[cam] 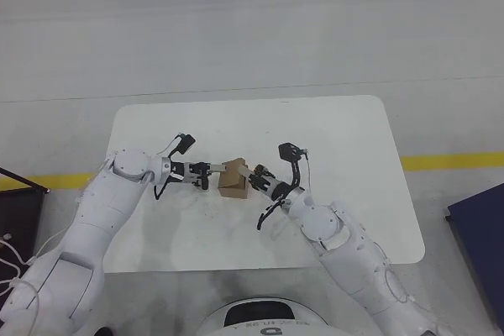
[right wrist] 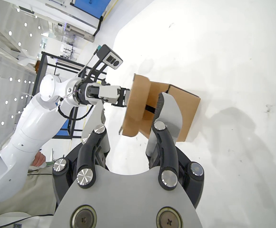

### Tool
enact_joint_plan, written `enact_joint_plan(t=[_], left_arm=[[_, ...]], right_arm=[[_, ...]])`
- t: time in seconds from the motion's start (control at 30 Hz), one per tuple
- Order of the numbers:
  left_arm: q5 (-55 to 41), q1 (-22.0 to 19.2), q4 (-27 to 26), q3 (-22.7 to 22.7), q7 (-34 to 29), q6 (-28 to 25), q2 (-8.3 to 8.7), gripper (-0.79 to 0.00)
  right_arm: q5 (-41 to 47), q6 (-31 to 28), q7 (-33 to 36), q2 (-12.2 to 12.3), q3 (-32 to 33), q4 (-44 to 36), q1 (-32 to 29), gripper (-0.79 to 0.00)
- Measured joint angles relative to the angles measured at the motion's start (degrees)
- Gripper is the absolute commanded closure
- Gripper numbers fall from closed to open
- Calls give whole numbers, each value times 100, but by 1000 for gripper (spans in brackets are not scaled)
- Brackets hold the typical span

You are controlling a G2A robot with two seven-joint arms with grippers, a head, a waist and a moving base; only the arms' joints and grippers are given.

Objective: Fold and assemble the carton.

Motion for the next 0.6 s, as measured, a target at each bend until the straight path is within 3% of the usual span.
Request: enact_joint_plan(t=[0.2,0.4,0.6], left_arm=[[346,159,-470,57,206,464,31,-785],[484,207,-621,88,278,660,35,-785],[493,245,-652,59,284,705,46,-785]], right_arm=[[277,-340,-195,-4,121,592,10,-785],[408,-482,-371,-32,91,994,109,-785],[-97,-339,-783,-24,92,1115,127,-785]])
